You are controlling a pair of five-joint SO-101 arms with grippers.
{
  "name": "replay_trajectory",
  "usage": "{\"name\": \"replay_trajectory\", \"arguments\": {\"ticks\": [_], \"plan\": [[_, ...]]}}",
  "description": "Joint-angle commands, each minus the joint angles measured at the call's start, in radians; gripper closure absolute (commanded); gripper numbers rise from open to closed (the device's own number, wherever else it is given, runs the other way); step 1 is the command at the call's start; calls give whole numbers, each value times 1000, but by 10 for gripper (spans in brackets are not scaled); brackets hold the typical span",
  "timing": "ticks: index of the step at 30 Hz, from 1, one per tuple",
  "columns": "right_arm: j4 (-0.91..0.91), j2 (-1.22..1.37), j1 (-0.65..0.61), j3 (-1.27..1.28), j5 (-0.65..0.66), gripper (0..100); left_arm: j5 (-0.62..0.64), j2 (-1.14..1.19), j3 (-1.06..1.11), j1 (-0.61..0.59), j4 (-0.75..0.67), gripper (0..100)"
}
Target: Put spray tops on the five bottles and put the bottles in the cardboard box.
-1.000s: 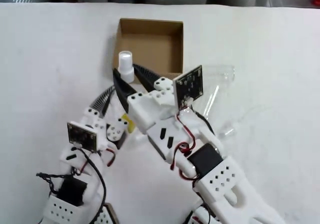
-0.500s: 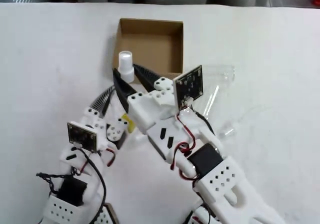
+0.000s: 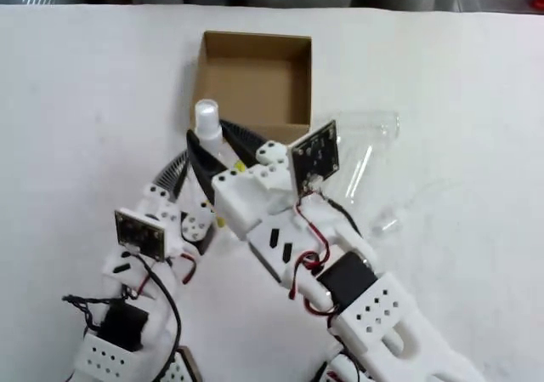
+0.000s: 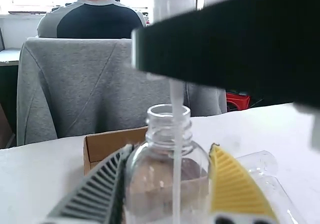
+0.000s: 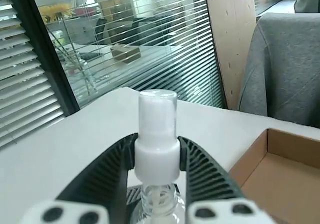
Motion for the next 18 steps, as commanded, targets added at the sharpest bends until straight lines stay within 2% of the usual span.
{"name": "replay_trajectory", "arguments": {"ticks": [1, 18], "plan": [[-7, -30, -15, 12, -2, 983, -8, -19, -14, 2, -23, 906], [8, -76, -15, 26, -8, 983, -8, -19, -9, 1, -18, 906]]}}
